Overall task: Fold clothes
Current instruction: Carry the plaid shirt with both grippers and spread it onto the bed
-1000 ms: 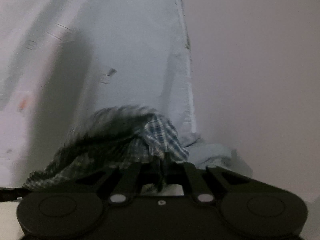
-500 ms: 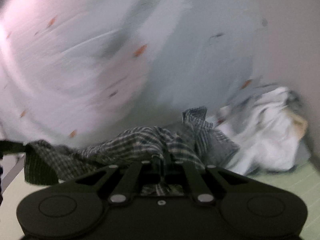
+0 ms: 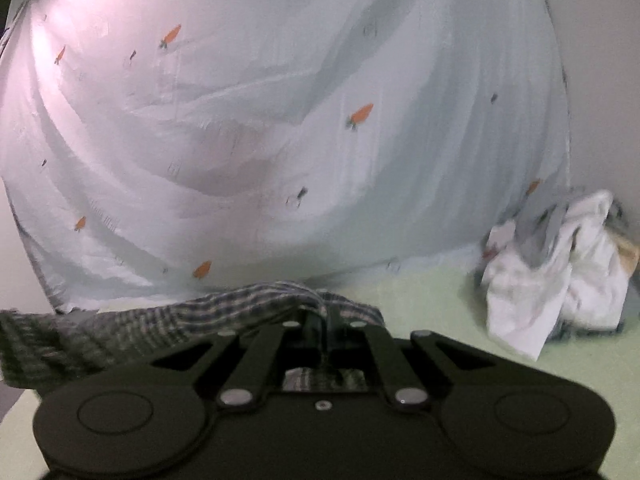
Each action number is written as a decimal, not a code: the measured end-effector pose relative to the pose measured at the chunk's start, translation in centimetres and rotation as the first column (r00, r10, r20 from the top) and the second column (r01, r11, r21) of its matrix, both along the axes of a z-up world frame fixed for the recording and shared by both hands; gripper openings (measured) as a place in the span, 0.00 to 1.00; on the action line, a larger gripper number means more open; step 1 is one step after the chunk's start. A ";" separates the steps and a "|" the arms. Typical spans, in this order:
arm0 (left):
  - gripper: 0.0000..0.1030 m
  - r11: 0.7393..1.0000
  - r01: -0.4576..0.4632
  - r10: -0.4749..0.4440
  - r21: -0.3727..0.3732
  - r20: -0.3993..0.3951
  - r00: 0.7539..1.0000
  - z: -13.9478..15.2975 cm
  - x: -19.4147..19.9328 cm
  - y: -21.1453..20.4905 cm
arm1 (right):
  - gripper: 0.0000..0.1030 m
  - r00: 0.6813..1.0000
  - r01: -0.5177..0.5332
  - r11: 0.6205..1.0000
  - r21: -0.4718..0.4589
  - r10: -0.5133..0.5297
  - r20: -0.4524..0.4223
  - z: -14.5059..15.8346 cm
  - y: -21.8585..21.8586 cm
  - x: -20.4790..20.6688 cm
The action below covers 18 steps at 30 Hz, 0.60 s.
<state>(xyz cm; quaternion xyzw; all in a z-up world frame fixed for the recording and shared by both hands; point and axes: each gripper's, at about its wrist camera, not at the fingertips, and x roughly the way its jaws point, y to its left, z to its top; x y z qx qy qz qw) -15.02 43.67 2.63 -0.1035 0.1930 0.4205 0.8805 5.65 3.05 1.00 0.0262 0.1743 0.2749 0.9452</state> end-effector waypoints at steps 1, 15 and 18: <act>0.05 1.000 0.001 -0.001 0.008 0.020 1.000 0.6 0.0 0.0 | 0.02 1.000 0.006 1.000 0.000 -0.006 0.022 0.5 0.0 0.3; 0.05 0.954 0.096 -0.213 0.284 0.418 0.883 17.1 4.5 -2.4 | 0.02 0.913 0.014 0.987 0.160 -0.078 0.401 12.8 -1.6 5.2; 0.05 0.928 0.115 -0.281 0.354 0.465 0.840 20.4 5.9 -2.6 | 0.02 0.876 0.003 0.979 0.203 -0.101 0.472 15.6 -1.9 5.8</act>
